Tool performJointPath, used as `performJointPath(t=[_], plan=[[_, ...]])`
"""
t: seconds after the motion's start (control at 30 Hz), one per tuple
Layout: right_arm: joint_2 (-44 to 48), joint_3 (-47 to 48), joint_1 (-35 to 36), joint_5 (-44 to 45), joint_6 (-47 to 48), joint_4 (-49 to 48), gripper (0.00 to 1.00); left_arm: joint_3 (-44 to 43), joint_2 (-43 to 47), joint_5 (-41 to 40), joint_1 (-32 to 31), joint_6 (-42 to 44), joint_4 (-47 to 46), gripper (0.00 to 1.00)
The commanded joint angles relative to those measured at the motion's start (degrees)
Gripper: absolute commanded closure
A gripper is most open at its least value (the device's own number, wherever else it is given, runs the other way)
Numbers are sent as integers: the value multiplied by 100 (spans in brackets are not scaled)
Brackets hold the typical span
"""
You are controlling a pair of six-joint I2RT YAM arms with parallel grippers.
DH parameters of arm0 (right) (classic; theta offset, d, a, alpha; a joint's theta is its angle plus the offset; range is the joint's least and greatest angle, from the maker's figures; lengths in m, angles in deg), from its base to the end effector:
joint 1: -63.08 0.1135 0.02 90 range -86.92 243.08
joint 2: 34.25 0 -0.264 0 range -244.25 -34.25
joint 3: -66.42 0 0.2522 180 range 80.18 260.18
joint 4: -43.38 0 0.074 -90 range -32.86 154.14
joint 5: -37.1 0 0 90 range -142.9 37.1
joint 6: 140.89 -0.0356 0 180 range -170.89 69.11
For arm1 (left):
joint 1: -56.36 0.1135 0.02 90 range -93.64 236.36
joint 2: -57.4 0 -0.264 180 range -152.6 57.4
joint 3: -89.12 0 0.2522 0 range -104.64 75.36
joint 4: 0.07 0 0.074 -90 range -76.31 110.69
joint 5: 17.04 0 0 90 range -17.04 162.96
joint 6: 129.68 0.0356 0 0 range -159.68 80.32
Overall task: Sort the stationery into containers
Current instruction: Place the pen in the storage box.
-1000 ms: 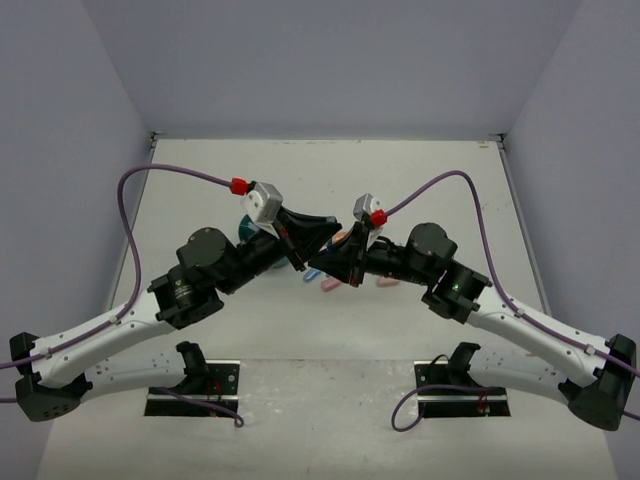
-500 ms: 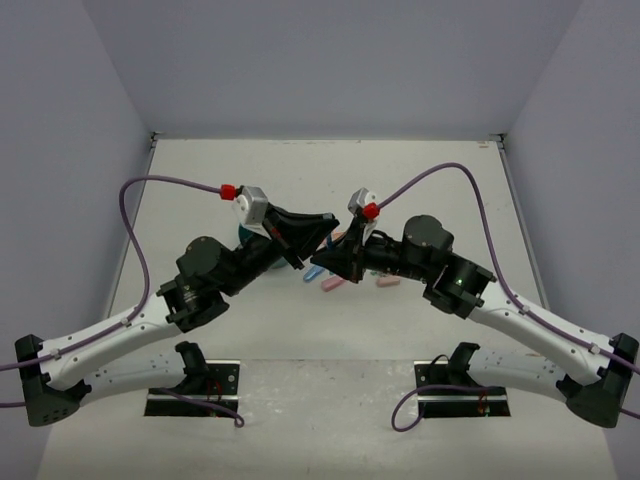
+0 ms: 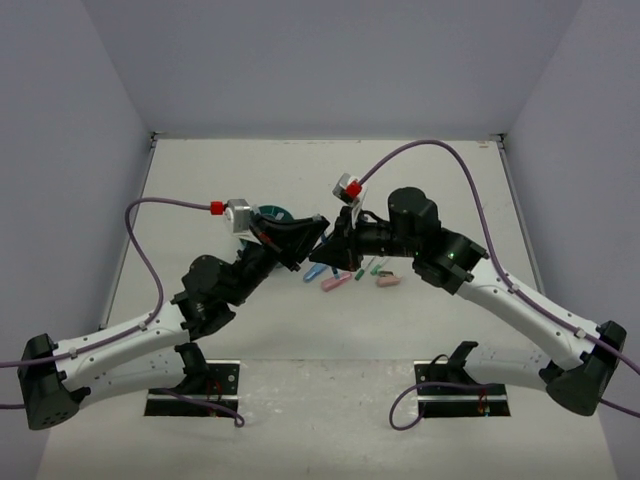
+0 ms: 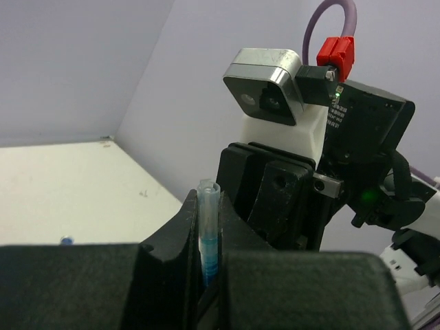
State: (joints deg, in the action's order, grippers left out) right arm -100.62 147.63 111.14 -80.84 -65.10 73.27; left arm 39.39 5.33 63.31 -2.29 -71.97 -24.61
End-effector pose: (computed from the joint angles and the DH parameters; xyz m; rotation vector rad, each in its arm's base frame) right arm 0.1612 0.2044 0.3926 -0.9200 1.7506 1.1837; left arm 0.1147 -0.1768 0.3527 0.1354 1.2843 -1.2835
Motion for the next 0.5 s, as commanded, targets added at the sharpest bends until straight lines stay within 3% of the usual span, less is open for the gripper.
performJointPath(t=[0.0,0.2,0.47], plan=[[589,-585,-364,-38,-353,-2844,100,-372,298,419,-442,369,2977,100],[1111,-1757,-368,-499,-626,-3256,99,-1508,505,53,-419,1061,3614,100],[1273,-2105,-373,-977,-772,-3458,83,-1740,490,536,-419,1288,3187,100]])
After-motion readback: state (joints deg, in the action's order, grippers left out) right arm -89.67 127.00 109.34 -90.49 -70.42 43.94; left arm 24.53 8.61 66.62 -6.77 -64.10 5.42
